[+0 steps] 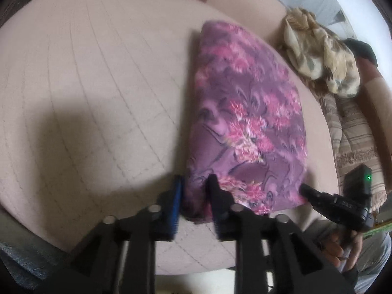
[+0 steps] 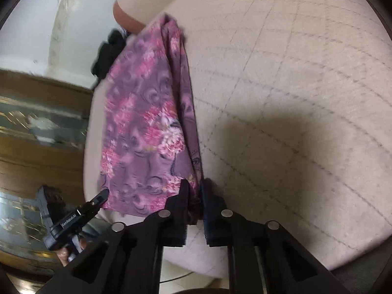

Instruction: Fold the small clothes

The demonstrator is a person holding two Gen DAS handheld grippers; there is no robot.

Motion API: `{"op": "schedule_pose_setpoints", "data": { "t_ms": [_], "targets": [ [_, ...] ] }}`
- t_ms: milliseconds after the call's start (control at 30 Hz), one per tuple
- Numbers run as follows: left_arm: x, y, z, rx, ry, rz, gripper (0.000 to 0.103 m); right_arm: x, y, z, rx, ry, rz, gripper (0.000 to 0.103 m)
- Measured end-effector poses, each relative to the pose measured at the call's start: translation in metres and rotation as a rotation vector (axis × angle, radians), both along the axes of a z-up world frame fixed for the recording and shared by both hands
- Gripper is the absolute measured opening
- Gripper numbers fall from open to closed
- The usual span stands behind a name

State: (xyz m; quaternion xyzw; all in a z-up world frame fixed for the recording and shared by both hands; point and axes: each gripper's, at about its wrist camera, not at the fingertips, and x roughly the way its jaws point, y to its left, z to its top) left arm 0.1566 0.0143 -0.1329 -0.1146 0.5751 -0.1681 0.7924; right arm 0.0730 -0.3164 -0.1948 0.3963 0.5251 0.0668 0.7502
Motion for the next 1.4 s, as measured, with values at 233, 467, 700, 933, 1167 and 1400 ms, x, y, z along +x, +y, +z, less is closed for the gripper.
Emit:
{"op": "schedule_pose_setpoints", "data": {
  "t_ms": [233,467,700,933,1167,1400],
  "targets": [
    [-0.047,-0.004,0.048,0.191,-0.276,0.048,0.077,-0.036,0.01,0.04,-0.169,-0.089,-0.064,0.073],
    [-0.111,-0.014,0.082,0.323,-0.387,0.057,0.081,-0.093,0.053,0.073,-0.23,-0.131,-0.064,0.073],
    [-0.149,-0.018,0.141,0.351,-0.441,0.036,0.084,-0.125,0.074,0.143,-0.362,-0.173,-0.081,0.078],
    [-0.172,-0.022,0.191,0.439,-0.503,0.07,0.09,-0.143,0.09,0.219,-0.491,-0.281,-0.103,0.083],
    [-0.185,-0.018,0.218,0.441,-0.552,0.086,0.09,-0.159,0.111,0.264,-0.597,-0.354,-0.07,0.085],
    [-0.193,-0.017,0.227,0.429,-0.573,0.081,0.091,-0.162,0.13,0.28,-0.625,-0.396,-0.036,0.087]
  ]
}}
